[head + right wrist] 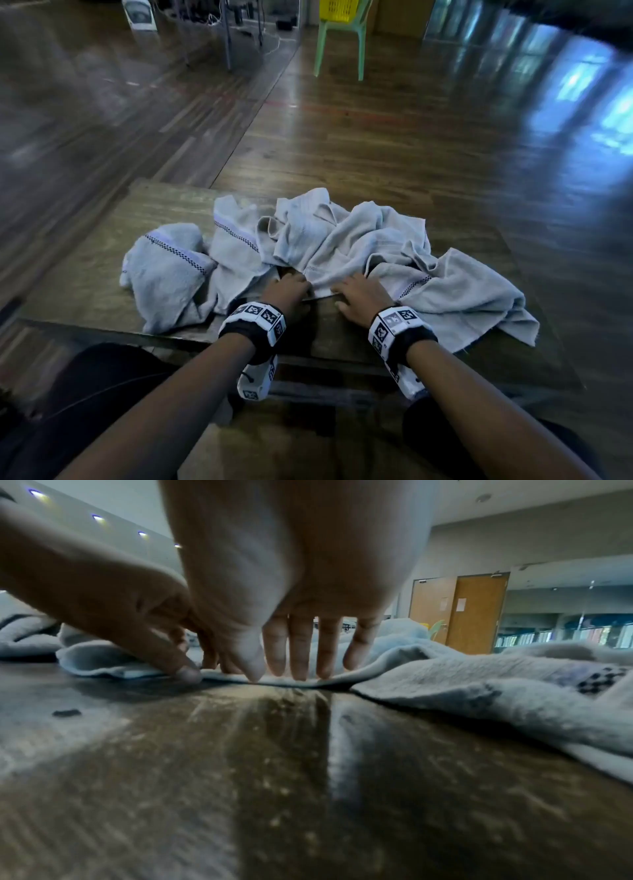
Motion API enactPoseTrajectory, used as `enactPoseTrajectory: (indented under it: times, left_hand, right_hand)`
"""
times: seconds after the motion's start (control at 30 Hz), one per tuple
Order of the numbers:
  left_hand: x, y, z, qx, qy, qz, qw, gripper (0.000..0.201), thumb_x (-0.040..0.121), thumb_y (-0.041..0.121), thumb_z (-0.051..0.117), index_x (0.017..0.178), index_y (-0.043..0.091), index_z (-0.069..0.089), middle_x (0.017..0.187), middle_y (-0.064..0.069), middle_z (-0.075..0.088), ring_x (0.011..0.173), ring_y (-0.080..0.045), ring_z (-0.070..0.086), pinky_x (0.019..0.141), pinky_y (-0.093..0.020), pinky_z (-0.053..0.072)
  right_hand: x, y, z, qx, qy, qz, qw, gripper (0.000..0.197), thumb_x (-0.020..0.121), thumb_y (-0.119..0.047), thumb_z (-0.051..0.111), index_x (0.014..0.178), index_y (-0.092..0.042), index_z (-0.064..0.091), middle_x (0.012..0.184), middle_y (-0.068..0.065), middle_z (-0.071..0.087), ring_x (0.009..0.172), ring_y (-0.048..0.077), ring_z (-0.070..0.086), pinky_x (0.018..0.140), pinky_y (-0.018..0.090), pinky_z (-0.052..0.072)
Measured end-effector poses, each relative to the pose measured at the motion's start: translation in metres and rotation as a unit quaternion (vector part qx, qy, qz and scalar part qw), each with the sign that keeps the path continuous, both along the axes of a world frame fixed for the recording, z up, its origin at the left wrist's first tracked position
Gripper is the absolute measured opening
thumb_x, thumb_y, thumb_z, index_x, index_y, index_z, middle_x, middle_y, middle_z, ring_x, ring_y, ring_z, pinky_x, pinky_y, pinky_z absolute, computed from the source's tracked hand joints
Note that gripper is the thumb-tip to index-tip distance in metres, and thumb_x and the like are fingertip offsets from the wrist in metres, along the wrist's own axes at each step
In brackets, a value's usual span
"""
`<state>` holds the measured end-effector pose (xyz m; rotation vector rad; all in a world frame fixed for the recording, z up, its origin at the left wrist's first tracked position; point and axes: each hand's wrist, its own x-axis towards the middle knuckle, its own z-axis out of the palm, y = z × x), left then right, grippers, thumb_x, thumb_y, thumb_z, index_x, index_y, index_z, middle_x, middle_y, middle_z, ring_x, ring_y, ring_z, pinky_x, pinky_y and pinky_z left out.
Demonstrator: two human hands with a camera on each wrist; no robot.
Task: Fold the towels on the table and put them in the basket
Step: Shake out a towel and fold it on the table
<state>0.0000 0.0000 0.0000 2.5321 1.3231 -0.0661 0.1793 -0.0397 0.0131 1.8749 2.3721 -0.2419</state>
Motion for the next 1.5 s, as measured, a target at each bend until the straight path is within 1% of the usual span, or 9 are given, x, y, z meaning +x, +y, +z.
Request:
enactPoseTrajectory:
  times: [0.33,0.63,0.8,0.9,0.97,1.1,1.33,1.4,1.5]
  left_hand:
    - [0.012,-0.014,0.006,0.082,0.066,-0.044,0.993,0.025,0.082,0.031,0.056,0.101,0.016,0.061,0.111,-0.007,0.061,0.108,-0.027,0.055,0.089,-0.035,0.035]
    - [0.006,-0.026,0.037,0.086,-0.044,-0.008,0.995,0.022,0.083,0.030,0.053,0.099,0.014,0.054,0.097,-0.011,0.065,0.091,-0.033,0.059,0.078,-0.037,0.039]
    - [0.004,-0.027,0.056,0.186,-0.015,-0.116,0.975,0.022,0.089,0.029,0.048,0.105,0.016,0.057,0.103,-0.005,0.065,0.099,-0.026,0.057,0.086,-0.036,0.038]
    - [0.005,-0.030,0.070,0.215,0.007,-0.149,0.965,0.016,0.077,0.026,0.061,0.087,0.015,0.063,0.081,-0.004,0.068,0.078,-0.025,0.064,0.071,-0.033,0.044]
    - [0.004,-0.027,0.080,0.216,-0.007,-0.136,0.967,0.016,0.074,0.026,0.060,0.084,0.015,0.065,0.077,-0.004,0.069,0.075,-0.025,0.065,0.069,-0.033,0.043]
    - [0.000,-0.017,0.102,0.227,-0.036,-0.067,0.971,0.030,0.088,0.034,0.039,0.099,0.020,0.063,0.098,-0.001,0.069,0.096,-0.024,0.060,0.087,-0.034,0.032]
    - [-0.019,0.010,0.135,0.233,-0.057,-0.022,0.970,0.044,0.088,0.036,0.022,0.099,0.024,0.063,0.096,0.001,0.068,0.092,-0.020,0.059,0.088,-0.034,0.030]
    - [-0.028,0.018,0.146,0.242,-0.069,-0.006,0.968,0.050,0.086,0.037,0.016,0.098,0.023,0.063,0.093,0.001,0.067,0.090,-0.021,0.059,0.087,-0.034,0.030]
    - [-0.042,0.026,0.161,0.240,-0.080,0.017,0.967,0.028,0.095,0.028,0.034,0.097,0.020,0.061,0.094,0.002,0.066,0.091,-0.021,0.058,0.089,-0.035,0.031]
  right_hand:
    - [-0.010,-0.008,-0.006,0.046,-0.056,0.006,0.997,0.030,0.088,-0.036,0.048,0.113,-0.022,0.058,0.119,0.003,0.057,0.117,0.026,0.044,0.095,0.042,0.031]
    - [0.003,-0.035,0.022,0.065,0.002,-0.002,0.998,0.025,0.090,-0.034,0.047,0.109,-0.022,0.057,0.113,0.002,0.060,0.114,0.024,0.047,0.092,0.038,0.031]
    - [0.014,-0.037,0.046,0.095,0.064,-0.073,0.991,0.020,0.090,-0.036,0.048,0.104,-0.023,0.055,0.109,0.005,0.060,0.110,0.024,0.050,0.096,0.038,0.025]
    - [0.017,-0.036,0.063,0.115,0.099,-0.080,0.985,0.018,0.091,-0.037,0.049,0.100,-0.023,0.055,0.105,0.003,0.061,0.108,0.021,0.050,0.096,0.038,0.023]
    - [0.016,-0.034,0.072,0.130,0.105,-0.073,0.983,0.018,0.091,-0.037,0.049,0.100,-0.023,0.056,0.105,0.002,0.061,0.108,0.020,0.049,0.094,0.035,0.020]
    - [0.022,-0.029,0.088,0.131,0.100,-0.054,0.985,0.016,0.089,-0.036,0.053,0.099,-0.025,0.059,0.106,-0.001,0.060,0.110,0.017,0.047,0.094,0.037,0.021]
    - [0.061,-0.028,0.111,0.124,0.076,-0.092,0.985,0.021,0.089,-0.038,0.055,0.103,-0.023,0.062,0.103,-0.001,0.056,0.109,0.016,0.046,0.100,0.039,0.024]
    - [0.079,-0.031,0.115,0.125,0.073,-0.109,0.984,0.019,0.089,-0.038,0.056,0.100,-0.025,0.062,0.101,-0.002,0.055,0.107,0.016,0.046,0.096,0.038,0.025]
    - [0.103,-0.036,0.120,0.148,0.046,-0.137,0.978,0.007,0.088,-0.039,0.056,0.091,-0.035,0.060,0.096,-0.005,0.058,0.105,0.015,0.047,0.079,0.031,0.015]
